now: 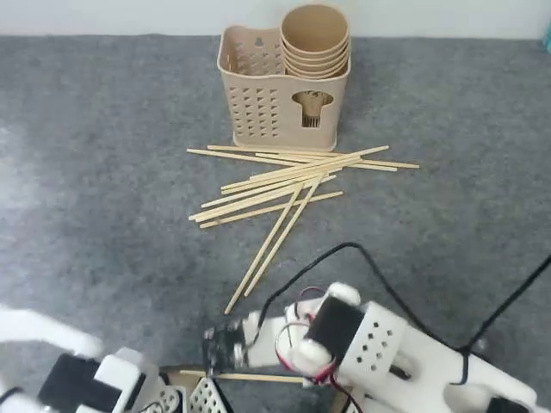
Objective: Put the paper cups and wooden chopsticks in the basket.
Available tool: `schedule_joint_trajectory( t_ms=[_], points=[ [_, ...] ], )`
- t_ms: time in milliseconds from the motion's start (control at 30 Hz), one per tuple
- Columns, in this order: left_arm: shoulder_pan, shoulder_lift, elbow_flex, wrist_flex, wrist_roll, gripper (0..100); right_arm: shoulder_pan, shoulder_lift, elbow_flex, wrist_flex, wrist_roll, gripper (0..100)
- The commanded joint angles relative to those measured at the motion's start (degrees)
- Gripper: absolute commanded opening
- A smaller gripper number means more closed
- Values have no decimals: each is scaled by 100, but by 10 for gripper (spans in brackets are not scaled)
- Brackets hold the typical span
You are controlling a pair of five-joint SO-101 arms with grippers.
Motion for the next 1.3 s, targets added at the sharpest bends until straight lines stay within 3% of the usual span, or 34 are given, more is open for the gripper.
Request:
schedule_joint_trajectory(
  t_ms=[0,133,267,400,633,1000,1167,1267],
  points=[
    [-536,-211,-268,-281,-70,243,-690,-136,132,-321,185,134],
    [-976,114,-312,-695,-70,243,-1349,-136,791,-1305,-220,134],
    [-1108,475,-312,-1081,-70,243,-1341,-136,1169,-2202,-642,140],
    [-1108,756,-418,-1090,-70,243,-1332,-101,1292,-2721,-1442,228],
    [-1116,1108,-787,-1055,-70,243,-1376,673,1609,-3846,-2418,195],
    [-1116,1143,-778,-1081,-70,243,-2097,1534,1424,-4110,-3007,191],
    [-1108,1143,-778,-1055,-62,243,-1771,1552,1451,-4295,-3042,189],
    [-1108,1143,-778,-1055,-62,243,-1648,1552,1503,-4426,-3042,128]
  ],
)
